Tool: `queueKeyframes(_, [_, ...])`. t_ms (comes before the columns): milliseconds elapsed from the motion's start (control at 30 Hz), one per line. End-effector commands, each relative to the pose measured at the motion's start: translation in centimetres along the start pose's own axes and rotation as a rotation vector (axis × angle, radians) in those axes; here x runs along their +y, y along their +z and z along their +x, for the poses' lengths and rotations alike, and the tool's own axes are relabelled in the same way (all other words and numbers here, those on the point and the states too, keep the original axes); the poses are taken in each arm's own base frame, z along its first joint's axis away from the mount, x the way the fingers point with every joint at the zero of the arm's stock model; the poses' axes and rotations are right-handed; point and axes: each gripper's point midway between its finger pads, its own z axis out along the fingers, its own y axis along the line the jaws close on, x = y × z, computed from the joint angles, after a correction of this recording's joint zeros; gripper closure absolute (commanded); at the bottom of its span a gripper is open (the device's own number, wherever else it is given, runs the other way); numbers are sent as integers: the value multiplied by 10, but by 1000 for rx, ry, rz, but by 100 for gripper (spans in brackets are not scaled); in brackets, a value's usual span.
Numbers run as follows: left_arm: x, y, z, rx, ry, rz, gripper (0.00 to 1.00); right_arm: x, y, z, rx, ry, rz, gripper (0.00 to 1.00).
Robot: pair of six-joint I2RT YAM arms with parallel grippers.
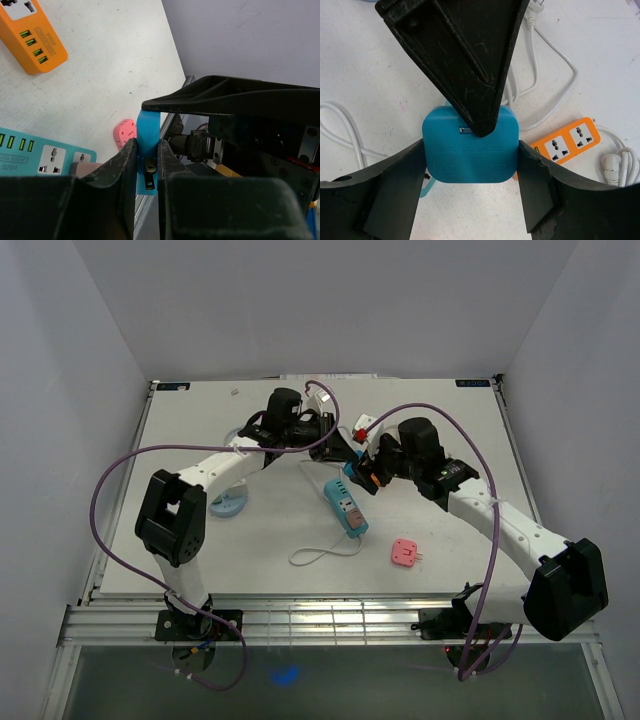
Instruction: Insert the plug
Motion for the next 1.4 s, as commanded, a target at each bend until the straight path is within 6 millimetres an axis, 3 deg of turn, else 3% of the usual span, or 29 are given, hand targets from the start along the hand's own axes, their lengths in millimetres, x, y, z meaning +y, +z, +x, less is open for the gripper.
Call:
queueKeyframes(0, [-19, -5, 7, 34, 11, 79, 82, -6, -5, -35, -112, -42, 19, 54])
queueKeyframes(67, [-20, -5, 7, 37, 6, 84, 77, -5, -7, -35, -117, -43, 20, 53])
queueKeyframes(200, [-22, -6, 8, 50, -3, 94, 57, -7, -7, -35, -119, -46, 30, 53])
queueKeyframes(300, [-23, -6, 9, 62, -13, 106, 56, -7, -6, -34, -116, -43, 31, 54])
queueKeyframes(433, [-25, -6, 12, 80, -20, 128, 70, -7, -5, -34, -116, -41, 27, 53])
queueKeyframes(467, [-25, -6, 12, 78, -17, 127, 79, -7, -4, -33, -113, -40, 24, 50])
queueKeyframes(600, [-28, -7, 12, 79, -12, 136, 99, -7, -1, -32, -100, -32, 17, 41])
queueKeyframes(700, [-28, -8, 12, 80, -12, 139, 100, -8, -3, -33, -100, -31, 27, 33])
queueKeyframes(767, [-28, -9, 11, 77, -14, 140, 100, -8, -5, -35, -106, -32, 28, 19])
queueKeyframes(900, [-27, -16, 4, 47, -1, 142, 100, -5, -11, -38, -120, -34, 28, 2])
queueKeyframes(1200, [-19, -52, -16, -45, 45, 173, 100, -6, -35, -52, -164, 52, 62, 11])
queueKeyframes(1367, [-29, -68, -21, -69, 91, 208, 100, -15, -46, -64, -191, 346, 13, 10])
